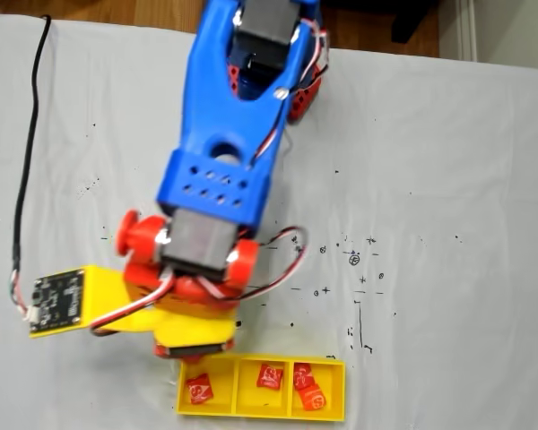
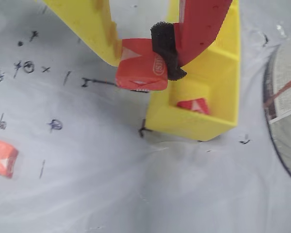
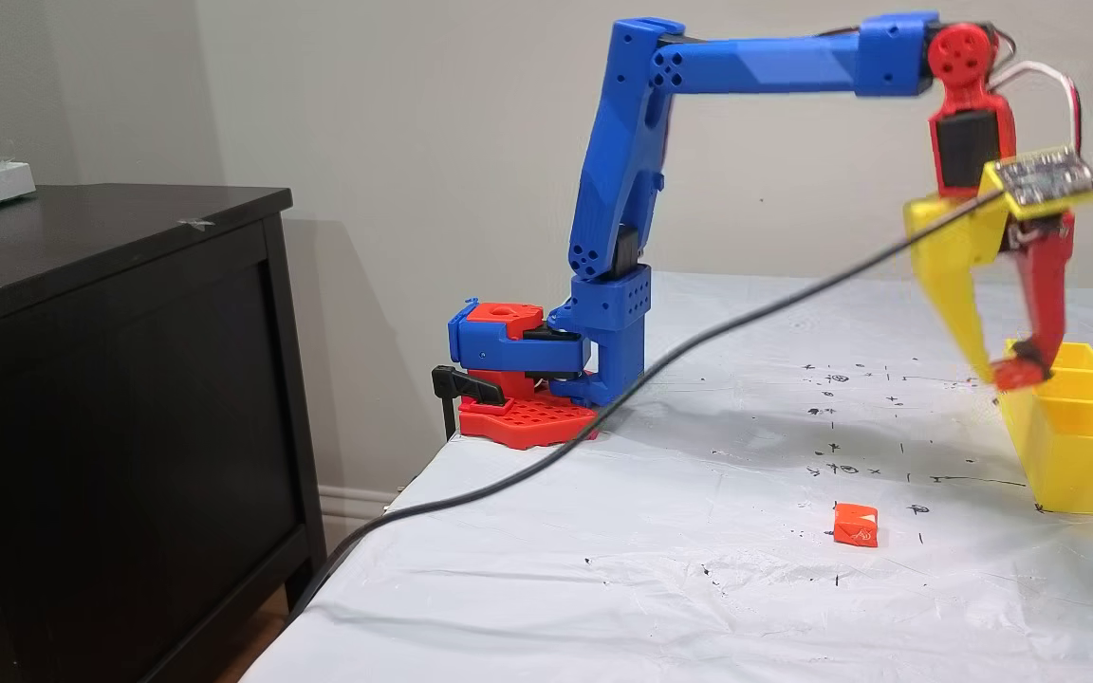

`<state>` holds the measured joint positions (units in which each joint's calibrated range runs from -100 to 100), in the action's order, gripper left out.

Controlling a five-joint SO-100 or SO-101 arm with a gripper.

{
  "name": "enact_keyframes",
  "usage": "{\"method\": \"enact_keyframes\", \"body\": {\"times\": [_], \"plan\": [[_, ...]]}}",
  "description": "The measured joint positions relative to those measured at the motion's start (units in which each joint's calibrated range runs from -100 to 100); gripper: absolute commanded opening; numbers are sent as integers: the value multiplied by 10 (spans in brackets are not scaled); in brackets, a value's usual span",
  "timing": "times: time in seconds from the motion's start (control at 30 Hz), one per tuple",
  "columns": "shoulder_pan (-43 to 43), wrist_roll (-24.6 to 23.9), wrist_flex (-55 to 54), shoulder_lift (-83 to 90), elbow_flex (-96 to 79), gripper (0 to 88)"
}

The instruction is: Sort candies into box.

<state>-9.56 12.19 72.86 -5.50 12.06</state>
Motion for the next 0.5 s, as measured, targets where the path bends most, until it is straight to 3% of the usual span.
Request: {"method": "enact_keyframes", "body": {"times": [0.5], "plan": [[102, -65, -250, 113, -246, 2]]}}
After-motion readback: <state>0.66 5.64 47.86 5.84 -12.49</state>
